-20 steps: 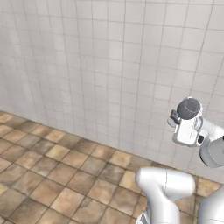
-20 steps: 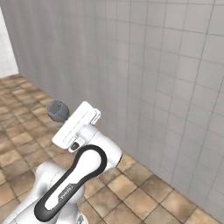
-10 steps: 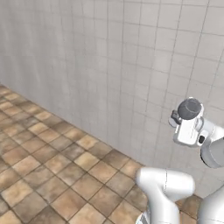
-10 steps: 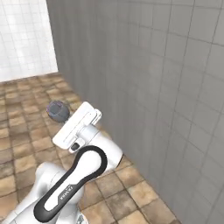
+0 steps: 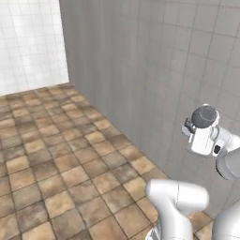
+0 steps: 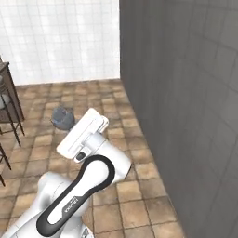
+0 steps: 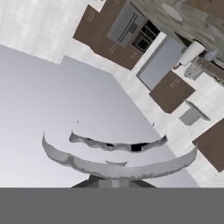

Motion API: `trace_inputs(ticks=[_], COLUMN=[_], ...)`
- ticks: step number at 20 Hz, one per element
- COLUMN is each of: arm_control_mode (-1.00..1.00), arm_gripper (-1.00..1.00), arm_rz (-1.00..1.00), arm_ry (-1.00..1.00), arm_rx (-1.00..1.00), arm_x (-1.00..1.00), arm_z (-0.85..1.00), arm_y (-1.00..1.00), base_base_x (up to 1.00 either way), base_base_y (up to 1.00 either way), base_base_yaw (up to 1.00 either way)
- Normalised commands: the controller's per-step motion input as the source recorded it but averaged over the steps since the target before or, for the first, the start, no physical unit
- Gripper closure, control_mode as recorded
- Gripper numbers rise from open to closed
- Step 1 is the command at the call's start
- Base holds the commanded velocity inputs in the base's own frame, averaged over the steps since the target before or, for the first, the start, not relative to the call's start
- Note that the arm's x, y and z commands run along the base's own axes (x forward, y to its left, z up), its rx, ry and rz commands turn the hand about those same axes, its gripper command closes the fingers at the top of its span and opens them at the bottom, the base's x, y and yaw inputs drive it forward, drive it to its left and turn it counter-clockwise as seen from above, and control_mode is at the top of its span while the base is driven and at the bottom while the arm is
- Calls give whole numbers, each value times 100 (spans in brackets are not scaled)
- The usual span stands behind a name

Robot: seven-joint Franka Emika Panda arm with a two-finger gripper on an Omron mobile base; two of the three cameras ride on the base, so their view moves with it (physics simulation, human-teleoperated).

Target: Retrieve the wine glasses from the counter and place one next to each plate.

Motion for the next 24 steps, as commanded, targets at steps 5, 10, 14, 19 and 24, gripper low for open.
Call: trace_inputs(ticks=[5, 10, 14, 19, 24], arm_control_mode=[100, 100, 100, 100, 100], arm_gripper=[100, 100, 100, 100, 100], arm_rz=[0, 0, 0, 0, 0], arm_ry=[0, 0, 0, 0, 0], arm_rx=[0, 0, 0, 0, 0], arm_x=[0, 0, 0, 0, 0], arm_z=[0, 0, 0, 0, 0], arm_y=[0, 0, 0, 0, 0], base_base_x=[100, 100, 100, 99, 87], base_base_y=[0, 0, -13, -37, -58], base_base_yaw=[69, 73, 65, 62, 53])
